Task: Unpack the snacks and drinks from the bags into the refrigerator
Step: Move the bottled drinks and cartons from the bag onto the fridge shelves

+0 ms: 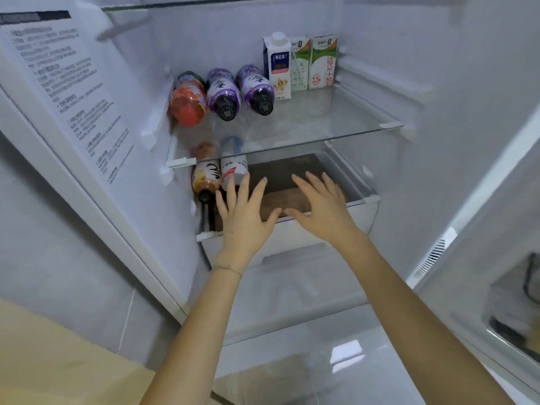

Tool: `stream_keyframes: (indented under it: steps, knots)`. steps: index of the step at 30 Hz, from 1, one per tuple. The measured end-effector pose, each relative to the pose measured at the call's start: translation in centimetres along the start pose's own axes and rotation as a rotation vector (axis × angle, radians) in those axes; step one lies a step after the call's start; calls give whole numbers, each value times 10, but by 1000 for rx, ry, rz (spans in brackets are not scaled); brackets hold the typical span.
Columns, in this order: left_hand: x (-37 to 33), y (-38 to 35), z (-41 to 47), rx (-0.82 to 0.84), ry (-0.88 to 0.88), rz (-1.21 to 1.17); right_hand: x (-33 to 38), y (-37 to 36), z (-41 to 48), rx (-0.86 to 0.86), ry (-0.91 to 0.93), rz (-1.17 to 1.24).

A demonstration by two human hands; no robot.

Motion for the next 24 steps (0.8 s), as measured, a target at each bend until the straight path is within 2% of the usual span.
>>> stream_keyframes:
  steps: [10, 18, 24]
  knots:
    - [-88, -10, -35, 141, -149, -159, -39, 63, -117, -145, -151, -123]
    - [-156, 15, -96, 22, -217, -194, -35, 131, -218, -143, -123, -78]
    - [-232, 30, -153, 37, -338, -240, -59, 176, -309, -334, -155, -107]
Point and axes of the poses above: each hand's wrist, its own z-axis towards the middle knuckle, its own y-axis out of the back of the hand, x = y × z, the point moved 1 cm from there along z, towards the middle knuckle, and after that the axes turned 15 degrees about -z, right-handed, at the moved point
